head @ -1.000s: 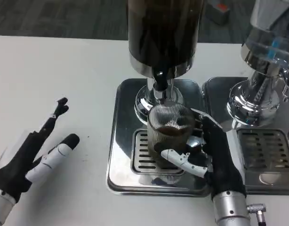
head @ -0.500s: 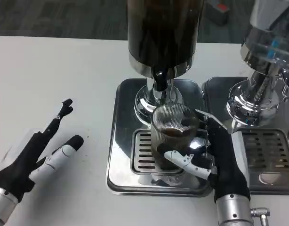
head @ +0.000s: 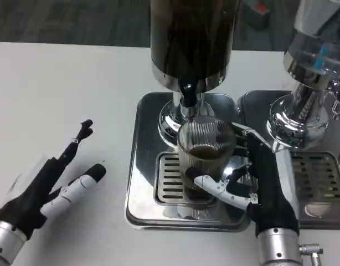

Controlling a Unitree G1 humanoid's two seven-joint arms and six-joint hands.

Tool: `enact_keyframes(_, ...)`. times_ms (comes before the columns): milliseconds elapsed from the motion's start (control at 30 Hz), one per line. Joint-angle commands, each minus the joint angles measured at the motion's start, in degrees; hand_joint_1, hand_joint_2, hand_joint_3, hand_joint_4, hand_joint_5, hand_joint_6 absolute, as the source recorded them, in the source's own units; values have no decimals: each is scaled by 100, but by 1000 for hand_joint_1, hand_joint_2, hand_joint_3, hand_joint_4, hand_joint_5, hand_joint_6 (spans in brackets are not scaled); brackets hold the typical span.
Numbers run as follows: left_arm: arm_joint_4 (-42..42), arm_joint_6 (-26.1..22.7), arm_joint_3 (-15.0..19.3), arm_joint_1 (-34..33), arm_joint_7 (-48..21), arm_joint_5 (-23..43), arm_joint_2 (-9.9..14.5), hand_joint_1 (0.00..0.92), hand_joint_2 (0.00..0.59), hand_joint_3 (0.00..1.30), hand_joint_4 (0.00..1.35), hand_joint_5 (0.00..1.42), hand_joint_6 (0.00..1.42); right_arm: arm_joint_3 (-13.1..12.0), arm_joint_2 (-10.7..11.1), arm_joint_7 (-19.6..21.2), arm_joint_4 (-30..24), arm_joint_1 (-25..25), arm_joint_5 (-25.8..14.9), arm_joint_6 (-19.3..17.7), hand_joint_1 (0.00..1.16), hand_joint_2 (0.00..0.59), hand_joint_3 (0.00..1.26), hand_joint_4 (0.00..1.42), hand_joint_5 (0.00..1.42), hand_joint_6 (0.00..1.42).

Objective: Grasp the cup under the faucet to collect the drink, then remove the cup.

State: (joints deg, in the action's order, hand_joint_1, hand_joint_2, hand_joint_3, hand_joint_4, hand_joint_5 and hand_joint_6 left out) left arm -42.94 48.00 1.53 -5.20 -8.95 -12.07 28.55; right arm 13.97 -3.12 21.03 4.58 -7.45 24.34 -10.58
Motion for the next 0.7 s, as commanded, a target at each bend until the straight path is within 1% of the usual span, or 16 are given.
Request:
enact_keyframes(33,-37,89,-68,-49,86,-123,118,0,135,0,0,0,0,26,4,-110,-274,-62,-16,24,972,215,389,547,628,936)
enact_keyframes(233,-48,98,-119,-64,119,-147,130,0,135,0,0,0,0,0,-10,-211,-403,-198,-77,55,968,215,389,547,628,932)
enact_keyframes(467,-112,97,-133,-91,121,-187,120,0,135,0,0,0,0,-86,-15,-203,-607,-414,-120,40,955,223,390,547,628,917)
enact_keyframes(700,-96,203,-175,-132,231,-414,225,0,135,0,0,0,0,-50,5,-207,-897,-671,-97,-7,951,224,396,547,628,931)
